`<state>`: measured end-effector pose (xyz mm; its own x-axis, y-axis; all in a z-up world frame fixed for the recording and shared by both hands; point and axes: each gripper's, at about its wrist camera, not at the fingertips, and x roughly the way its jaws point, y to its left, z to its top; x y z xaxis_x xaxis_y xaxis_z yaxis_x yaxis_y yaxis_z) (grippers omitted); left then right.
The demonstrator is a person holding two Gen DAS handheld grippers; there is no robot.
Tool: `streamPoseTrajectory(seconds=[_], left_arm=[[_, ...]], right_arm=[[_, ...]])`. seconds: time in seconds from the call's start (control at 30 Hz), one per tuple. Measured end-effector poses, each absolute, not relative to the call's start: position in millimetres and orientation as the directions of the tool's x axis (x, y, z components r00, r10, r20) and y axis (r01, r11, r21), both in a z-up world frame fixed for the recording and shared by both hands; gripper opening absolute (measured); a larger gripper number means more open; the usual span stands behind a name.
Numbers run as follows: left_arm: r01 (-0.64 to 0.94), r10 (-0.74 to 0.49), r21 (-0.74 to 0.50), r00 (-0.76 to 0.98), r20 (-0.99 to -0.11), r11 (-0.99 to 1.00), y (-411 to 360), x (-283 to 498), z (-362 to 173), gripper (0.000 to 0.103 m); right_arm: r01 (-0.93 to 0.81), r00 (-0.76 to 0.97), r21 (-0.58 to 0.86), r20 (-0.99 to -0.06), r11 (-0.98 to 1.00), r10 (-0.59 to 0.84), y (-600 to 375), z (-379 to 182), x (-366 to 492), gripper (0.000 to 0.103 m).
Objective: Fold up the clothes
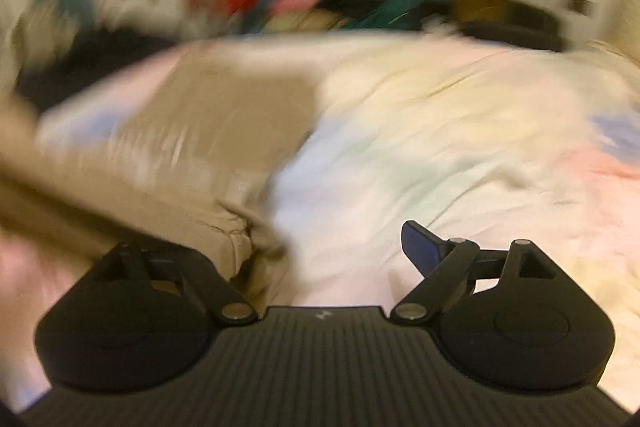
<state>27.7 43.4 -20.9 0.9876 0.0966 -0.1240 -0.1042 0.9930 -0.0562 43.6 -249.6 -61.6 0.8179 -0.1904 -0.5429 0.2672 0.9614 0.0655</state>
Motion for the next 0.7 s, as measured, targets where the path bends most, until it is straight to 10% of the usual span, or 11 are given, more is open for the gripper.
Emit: streamPoseTrajectory(seconds=[0.23, 0.7], left_arm=[[-0.079, 0.087, -0.187, 0.996, 0.034, 0.979, 31.2, 17.8, 105.7, 0.056], [0.071, -0.026, -0.163, 0.965, 0.26, 0.984, 43.4, -51.4, 418.6, 0.064]], right_arm=[[0.235, 0.968, 0.192, -0.137, 0.953, -0.211, -259.2, 117.6, 0.9, 0.086], [0.178, 0.964, 0.106, 0.18, 0.978, -0.195, -250.1, 396.2, -90.4, 0.091]])
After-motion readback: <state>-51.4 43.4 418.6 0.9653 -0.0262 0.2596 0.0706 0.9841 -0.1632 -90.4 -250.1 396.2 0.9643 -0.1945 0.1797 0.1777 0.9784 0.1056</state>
